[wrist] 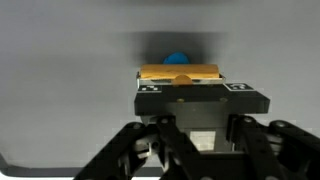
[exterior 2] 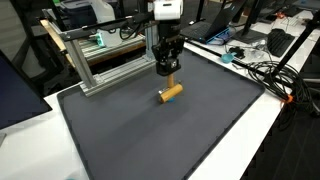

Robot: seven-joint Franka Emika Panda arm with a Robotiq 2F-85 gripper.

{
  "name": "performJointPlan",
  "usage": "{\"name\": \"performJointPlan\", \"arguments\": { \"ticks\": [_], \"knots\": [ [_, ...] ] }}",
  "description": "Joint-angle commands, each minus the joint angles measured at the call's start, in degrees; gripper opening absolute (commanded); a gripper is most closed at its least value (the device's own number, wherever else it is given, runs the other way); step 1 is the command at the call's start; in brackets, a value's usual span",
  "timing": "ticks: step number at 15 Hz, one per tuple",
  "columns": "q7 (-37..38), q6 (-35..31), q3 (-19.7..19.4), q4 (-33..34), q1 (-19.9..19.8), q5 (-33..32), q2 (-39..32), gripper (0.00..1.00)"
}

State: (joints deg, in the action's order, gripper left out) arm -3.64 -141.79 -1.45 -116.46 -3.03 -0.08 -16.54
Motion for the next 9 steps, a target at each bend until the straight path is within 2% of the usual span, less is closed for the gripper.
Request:
{"name": "performJointPlan", "arguments": {
  "ticks": [1, 5, 9],
  "knots": [
    [-0.84, -2.08, 0.22, -0.35, -0.98, 2.35, -0.81, 0.22],
    [-1.04, -2.11, 0.07, -0.74, -0.71, 1.55, -0.11, 0.22],
    [-5.15, -10.43, -0.02, -8.47, -1.58, 1.15, 7.34, 0.22]
  ]
}}
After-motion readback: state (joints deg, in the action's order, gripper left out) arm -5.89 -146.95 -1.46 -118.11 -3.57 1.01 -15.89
